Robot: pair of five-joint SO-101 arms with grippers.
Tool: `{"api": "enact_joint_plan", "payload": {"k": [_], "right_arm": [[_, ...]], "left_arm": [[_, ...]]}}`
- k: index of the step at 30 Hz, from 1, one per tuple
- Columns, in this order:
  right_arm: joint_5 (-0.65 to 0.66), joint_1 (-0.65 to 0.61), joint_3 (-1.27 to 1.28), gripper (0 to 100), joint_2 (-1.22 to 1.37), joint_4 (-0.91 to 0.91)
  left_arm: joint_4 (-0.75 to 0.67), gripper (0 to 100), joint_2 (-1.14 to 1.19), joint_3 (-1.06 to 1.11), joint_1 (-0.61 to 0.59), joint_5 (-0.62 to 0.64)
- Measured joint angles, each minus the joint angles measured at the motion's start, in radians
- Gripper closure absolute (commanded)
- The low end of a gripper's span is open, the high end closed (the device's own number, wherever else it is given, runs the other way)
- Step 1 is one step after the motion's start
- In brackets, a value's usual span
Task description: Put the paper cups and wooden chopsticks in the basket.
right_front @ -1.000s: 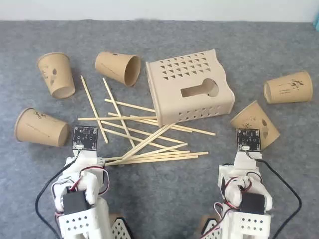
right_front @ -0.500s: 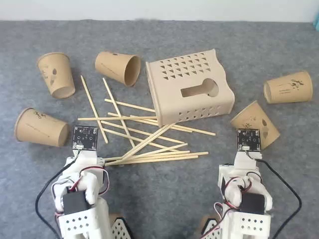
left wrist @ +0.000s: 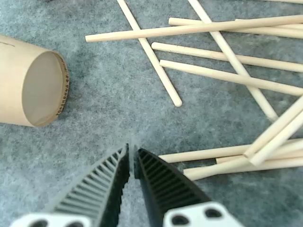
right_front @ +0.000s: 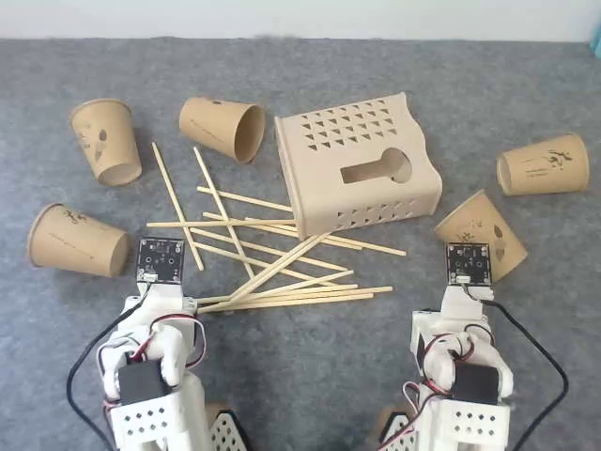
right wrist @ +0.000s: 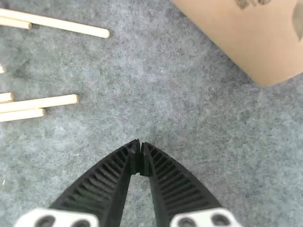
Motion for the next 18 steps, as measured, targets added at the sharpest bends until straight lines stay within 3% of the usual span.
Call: {"api": "enact_joint_plan", "payload": {"k": [13,18], "right_arm": [[0.000,0.005,0.000,99.0,0.000,0.000],[0.000,0.110,0.000,98.9,0.000,0.012]], "left_arm": [[0.000,98,0.000,0.000,0.025,0.000],[0.000,98,0.000,-0.031,0.025,0.000]]}}
